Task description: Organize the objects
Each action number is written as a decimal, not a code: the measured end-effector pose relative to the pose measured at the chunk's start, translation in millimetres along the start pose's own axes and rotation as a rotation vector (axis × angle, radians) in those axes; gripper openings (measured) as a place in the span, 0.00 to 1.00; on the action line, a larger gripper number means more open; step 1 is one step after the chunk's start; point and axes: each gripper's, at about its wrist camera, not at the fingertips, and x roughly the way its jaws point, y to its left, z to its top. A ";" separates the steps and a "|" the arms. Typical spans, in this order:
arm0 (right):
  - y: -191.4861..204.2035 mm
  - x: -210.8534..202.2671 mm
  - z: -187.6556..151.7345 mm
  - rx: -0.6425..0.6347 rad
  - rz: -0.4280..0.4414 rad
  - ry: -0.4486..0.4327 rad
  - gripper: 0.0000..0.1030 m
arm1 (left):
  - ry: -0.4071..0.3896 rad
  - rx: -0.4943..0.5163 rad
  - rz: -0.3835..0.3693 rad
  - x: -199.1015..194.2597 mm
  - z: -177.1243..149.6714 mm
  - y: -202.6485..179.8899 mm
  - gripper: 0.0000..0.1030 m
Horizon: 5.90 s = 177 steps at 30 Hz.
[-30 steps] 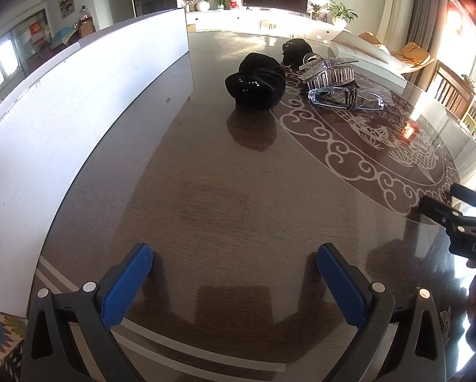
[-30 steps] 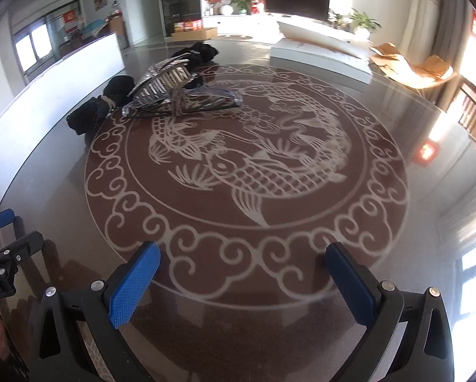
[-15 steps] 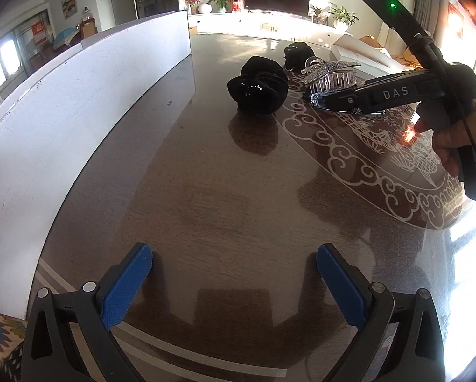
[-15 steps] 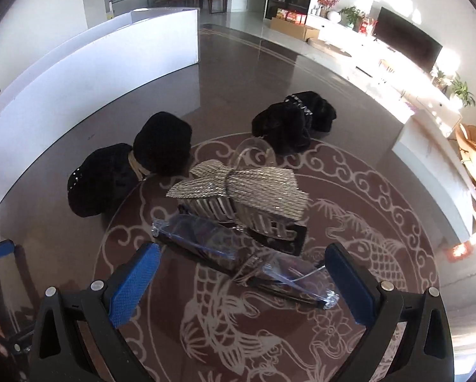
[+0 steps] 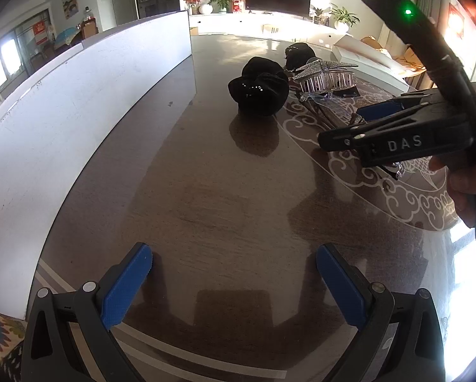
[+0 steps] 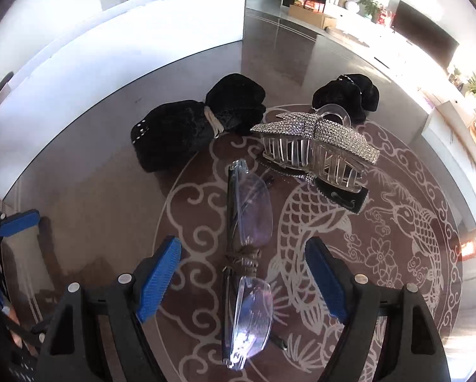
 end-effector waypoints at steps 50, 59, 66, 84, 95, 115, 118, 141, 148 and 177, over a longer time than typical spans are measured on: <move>-16.1 -57.3 -144.6 0.344 -0.167 -0.150 1.00 | 0.020 0.014 -0.008 3.7 2.5 1.2 1.00; -15.8 -57.3 -144.8 0.344 -0.167 -0.150 1.00 | 0.016 0.012 -0.006 2.5 0.9 1.7 1.00; -15.8 -57.3 -144.7 0.344 -0.167 -0.150 1.00 | 0.016 0.017 -0.010 0.8 -1.3 0.7 1.00; -15.3 -57.5 -145.2 0.344 -0.167 -0.150 1.00 | 0.011 0.047 -0.026 -0.5 -4.4 -10.4 1.00; -15.1 -57.4 -145.3 0.344 -0.167 -0.151 1.00 | 0.041 0.063 -0.036 -1.0 -4.2 -9.9 1.00; -15.0 -57.3 -145.4 0.344 -0.167 -0.151 1.00 | 0.039 0.066 -0.035 -0.5 -3.4 -10.3 1.00; -15.0 -57.3 -145.4 0.344 -0.167 -0.151 1.00 | 0.039 0.066 -0.035 -0.5 -3.5 -10.3 1.00; -15.0 -57.5 -145.6 0.344 -0.167 -0.151 1.00 | 0.039 0.066 -0.035 -0.6 -3.5 -10.2 1.00; -15.0 -57.7 -145.7 0.344 -0.168 -0.151 1.00 | 0.085 0.070 -0.043 2.0 5.7 -8.5 1.00; -14.6 -57.5 -145.9 0.344 -0.168 -0.151 1.00 | 0.013 0.161 -0.120 69.7 128.3 -15.2 0.36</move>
